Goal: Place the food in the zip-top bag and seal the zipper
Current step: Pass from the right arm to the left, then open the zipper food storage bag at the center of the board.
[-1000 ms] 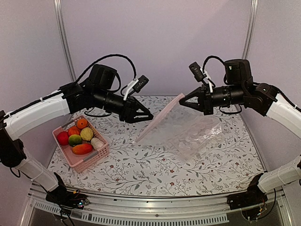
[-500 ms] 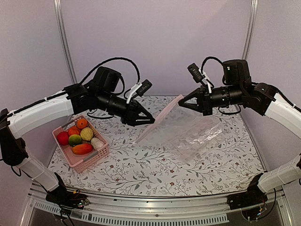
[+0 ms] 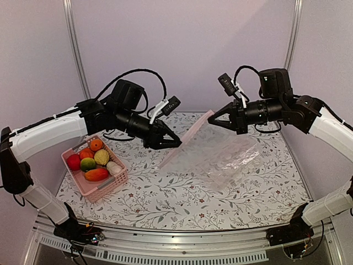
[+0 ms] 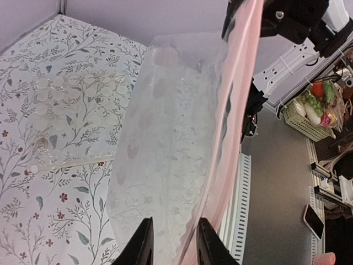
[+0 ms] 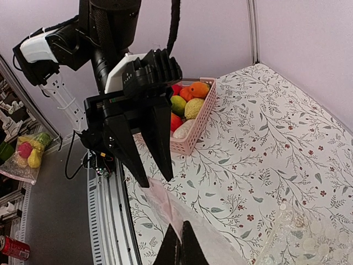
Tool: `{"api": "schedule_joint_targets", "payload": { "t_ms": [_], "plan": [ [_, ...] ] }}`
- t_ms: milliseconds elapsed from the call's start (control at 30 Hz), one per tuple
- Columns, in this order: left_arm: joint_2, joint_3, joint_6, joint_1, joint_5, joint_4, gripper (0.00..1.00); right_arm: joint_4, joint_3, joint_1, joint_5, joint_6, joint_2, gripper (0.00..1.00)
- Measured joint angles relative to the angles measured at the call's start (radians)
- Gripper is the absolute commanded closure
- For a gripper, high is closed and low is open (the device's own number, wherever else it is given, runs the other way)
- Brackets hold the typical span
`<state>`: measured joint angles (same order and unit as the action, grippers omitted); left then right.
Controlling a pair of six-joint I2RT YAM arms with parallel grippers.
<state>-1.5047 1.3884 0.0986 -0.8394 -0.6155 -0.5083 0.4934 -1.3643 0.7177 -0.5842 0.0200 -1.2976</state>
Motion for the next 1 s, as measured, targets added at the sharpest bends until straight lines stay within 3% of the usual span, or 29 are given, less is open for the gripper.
{"api": "schedule_joint_targets", "payload": {
  "t_ms": [267,400,467,633,700,833,1000],
  "plan": [
    [-0.005,0.000,-0.004,-0.003,-0.003,-0.006,1.00,0.001,-0.004,0.000,-0.002,0.000,-0.008,1.00],
    [-0.006,0.000,-0.006,-0.004,-0.005,-0.009,1.00,0.001,-0.004,0.000,0.000,0.000,-0.019,1.00],
    [-0.006,0.000,-0.006,-0.004,-0.005,-0.010,1.00,0.002,-0.004,0.000,0.009,-0.001,-0.021,0.90],
    [-0.005,-0.005,-0.005,-0.005,0.027,-0.008,1.00,0.000,-0.005,0.001,0.080,-0.010,-0.022,0.49],
    [0.002,-0.017,0.000,-0.004,0.072,-0.005,1.00,-0.002,-0.005,0.001,0.122,-0.026,-0.020,0.38],
    [0.036,-0.045,0.018,0.008,0.183,0.004,1.00,-0.024,-0.003,0.001,0.240,-0.071,-0.002,0.24],
    [0.113,-0.067,0.073,0.047,0.336,0.040,1.00,-0.089,0.021,0.001,0.370,-0.160,0.048,0.17]
  ]
}}
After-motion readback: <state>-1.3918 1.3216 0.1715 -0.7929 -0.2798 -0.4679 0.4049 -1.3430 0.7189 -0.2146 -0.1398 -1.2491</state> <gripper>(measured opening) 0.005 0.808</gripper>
